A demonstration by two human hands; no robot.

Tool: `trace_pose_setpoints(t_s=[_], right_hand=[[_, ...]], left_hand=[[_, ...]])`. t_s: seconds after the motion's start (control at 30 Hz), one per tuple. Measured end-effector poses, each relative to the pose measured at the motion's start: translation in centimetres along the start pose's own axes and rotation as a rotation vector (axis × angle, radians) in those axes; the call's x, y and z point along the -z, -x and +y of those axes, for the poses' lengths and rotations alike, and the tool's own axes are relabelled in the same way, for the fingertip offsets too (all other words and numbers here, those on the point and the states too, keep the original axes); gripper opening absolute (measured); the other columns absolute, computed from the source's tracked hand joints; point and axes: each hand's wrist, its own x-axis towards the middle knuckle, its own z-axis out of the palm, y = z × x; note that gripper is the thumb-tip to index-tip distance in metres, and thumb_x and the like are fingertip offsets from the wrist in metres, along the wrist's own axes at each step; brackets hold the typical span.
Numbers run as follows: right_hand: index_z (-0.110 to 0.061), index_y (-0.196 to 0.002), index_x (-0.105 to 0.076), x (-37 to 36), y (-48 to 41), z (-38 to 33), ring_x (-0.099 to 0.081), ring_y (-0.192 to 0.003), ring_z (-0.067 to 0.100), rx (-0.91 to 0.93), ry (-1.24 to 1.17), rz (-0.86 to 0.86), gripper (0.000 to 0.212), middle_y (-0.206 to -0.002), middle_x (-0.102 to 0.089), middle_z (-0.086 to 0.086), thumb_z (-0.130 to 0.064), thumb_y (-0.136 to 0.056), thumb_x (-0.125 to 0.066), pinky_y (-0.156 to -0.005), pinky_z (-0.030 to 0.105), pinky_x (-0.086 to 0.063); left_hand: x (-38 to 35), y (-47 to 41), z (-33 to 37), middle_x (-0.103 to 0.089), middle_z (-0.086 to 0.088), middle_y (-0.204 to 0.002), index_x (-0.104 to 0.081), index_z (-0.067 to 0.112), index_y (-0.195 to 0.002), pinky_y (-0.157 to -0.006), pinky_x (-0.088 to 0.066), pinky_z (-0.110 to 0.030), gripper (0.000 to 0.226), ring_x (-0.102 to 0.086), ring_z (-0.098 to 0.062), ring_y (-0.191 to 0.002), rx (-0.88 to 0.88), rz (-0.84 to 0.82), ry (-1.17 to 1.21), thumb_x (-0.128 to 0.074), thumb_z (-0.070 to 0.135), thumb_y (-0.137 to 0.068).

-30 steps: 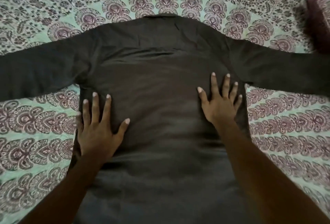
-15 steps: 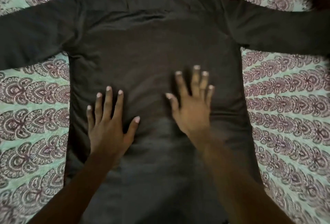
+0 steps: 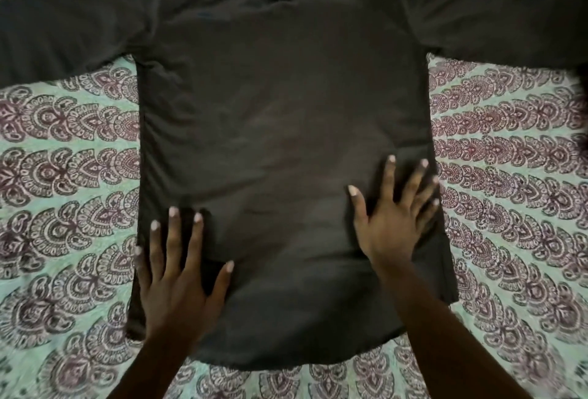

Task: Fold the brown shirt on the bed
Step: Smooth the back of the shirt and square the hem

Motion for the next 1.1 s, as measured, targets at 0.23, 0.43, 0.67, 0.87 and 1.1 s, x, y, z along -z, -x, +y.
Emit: trace_pose_setpoints(t_s=[0.23, 0.43, 0.67, 0.87, 1.1], right_hand=[[-0.052, -0.161, -0.014, -1.5, 1.6, -9.8, 0.014, -0.16, 0.032, 0.629, -0.02, -0.159, 0.073, -0.175, 0.012, -0.001, -0.077, -0.096, -0.036, -0.126, 0.064, -0.001], [-0.058, -0.159, -0.007, -0.7, 2.8, -2.2, 0.003, -0.162, 0.027, 0.419, 0.071, -0.131, 0.071, -0.175, 0.006, -0.011, -0.08, -0.095, -0.028, -0.126, 0.06, -0.011], [-0.052, -0.161, 0.004, 0.6, 6.2, 2.8, 0.012, -0.159, 0.04, -0.022, -0.055, -0.161, 0.082, -0.174, 0.015, 0.006, -0.085, -0.09, -0.022, -0.124, 0.07, -0.006], [-0.052, -0.162, -0.007, -0.5, 7.2, -5.0, 0.014, -0.16, 0.036, 0.45, -0.024, -0.13, 0.074, -0.174, 0.018, 0.004, -0.072, -0.099, -0.039, -0.125, 0.06, -0.004], [-0.058, -0.159, 0.0, -1.3, 11.2, -1.2, 0.007, -0.162, 0.027, 0.195, -0.005, -0.171, 0.075, -0.174, 0.012, -0.01, -0.083, -0.094, -0.028, -0.126, 0.064, -0.008]], left_hand=[[0.3, -7.9, 3.2, 0.001, -0.001, -0.174, -0.012, 0.033, -0.164, -0.126, -0.013, -0.057, 0.08, -0.002, -0.029, -0.16, -0.197, 0.017, -0.046, -0.041, 0.067, -0.097], [-0.8, 1.9, -1.9, 0.004, -0.002, -0.174, -0.009, 0.032, -0.165, -0.126, -0.017, -0.056, 0.086, -0.001, -0.03, -0.16, -0.019, -0.034, 0.009, -0.043, 0.068, -0.094], [-0.5, 7.7, -2.9, 0.003, -0.004, -0.174, -0.014, 0.027, -0.165, -0.126, -0.017, -0.058, 0.092, -0.002, -0.031, -0.16, 0.065, -0.079, 0.098, -0.047, 0.068, -0.089], [-0.2, -0.3, -3.4, 0.003, -0.003, -0.174, -0.007, 0.032, -0.165, -0.126, -0.015, -0.058, 0.086, -0.005, -0.033, -0.16, 0.028, -0.027, 0.084, -0.036, 0.07, -0.094], [-1.2, 7.3, -6.4, 0.007, -0.009, -0.173, 0.007, 0.016, -0.164, -0.127, -0.016, -0.056, 0.1, -0.006, -0.033, -0.16, 0.142, -0.094, 0.099, -0.029, 0.075, -0.092]])
